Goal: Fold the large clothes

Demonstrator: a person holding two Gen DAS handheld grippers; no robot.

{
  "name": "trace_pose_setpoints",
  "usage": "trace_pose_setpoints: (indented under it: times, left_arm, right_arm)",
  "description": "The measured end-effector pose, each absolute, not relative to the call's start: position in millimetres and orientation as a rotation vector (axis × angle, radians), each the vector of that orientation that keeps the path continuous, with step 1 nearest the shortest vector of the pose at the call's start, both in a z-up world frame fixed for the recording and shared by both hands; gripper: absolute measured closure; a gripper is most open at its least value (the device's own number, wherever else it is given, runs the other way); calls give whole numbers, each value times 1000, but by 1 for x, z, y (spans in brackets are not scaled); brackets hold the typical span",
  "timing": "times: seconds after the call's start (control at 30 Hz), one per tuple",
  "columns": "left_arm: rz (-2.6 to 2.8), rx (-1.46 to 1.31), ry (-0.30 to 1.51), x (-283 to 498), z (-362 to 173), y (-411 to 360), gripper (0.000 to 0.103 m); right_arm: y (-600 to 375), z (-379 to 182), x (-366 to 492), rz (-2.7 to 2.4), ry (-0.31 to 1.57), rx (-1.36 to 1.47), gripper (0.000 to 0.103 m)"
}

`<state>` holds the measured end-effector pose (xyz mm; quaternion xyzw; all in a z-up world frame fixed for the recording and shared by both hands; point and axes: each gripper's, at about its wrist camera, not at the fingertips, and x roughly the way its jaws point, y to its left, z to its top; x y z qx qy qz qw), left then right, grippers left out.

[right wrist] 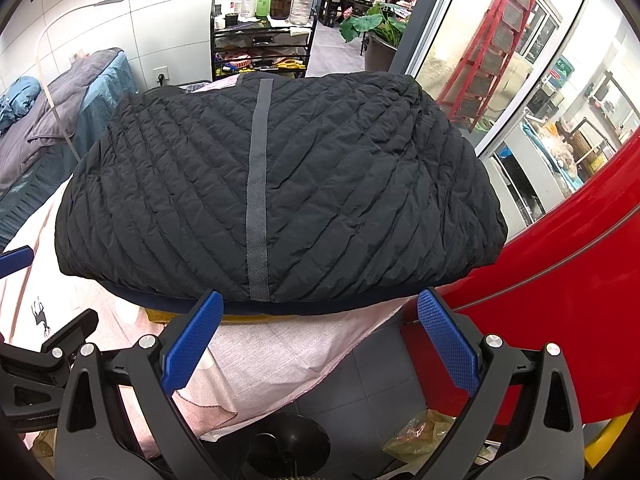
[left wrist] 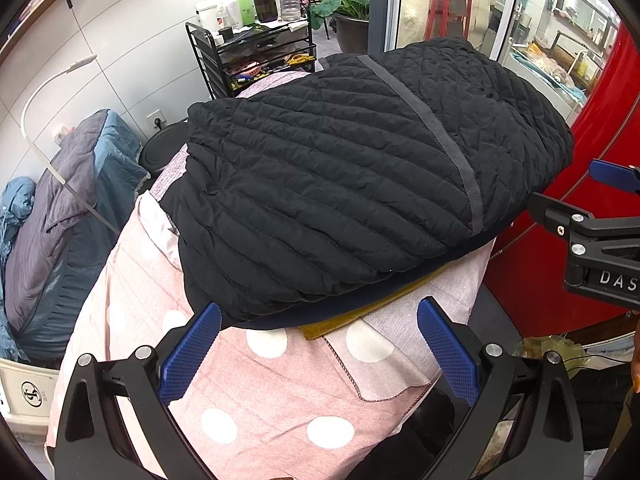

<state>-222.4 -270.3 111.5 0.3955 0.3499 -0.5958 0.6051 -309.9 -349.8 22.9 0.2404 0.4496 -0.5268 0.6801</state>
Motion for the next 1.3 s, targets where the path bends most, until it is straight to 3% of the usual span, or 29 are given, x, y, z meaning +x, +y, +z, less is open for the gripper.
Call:
trace_pose_setpoints:
  times: [0.5,0.87,1.3]
  left_arm:
    - [-1404,894,862,-220,107,-270,6]
    - [-1367,879,760,-227,115,-268,6]
    - [-1359,911,769,-229,113,-269,6]
  right_arm:
    - [-359,22,-304,-1165,1018,529,7]
    - [-361,23,-305,-1171,1012,529,7]
    - [-365,23,-308,-1168,1011,530,7]
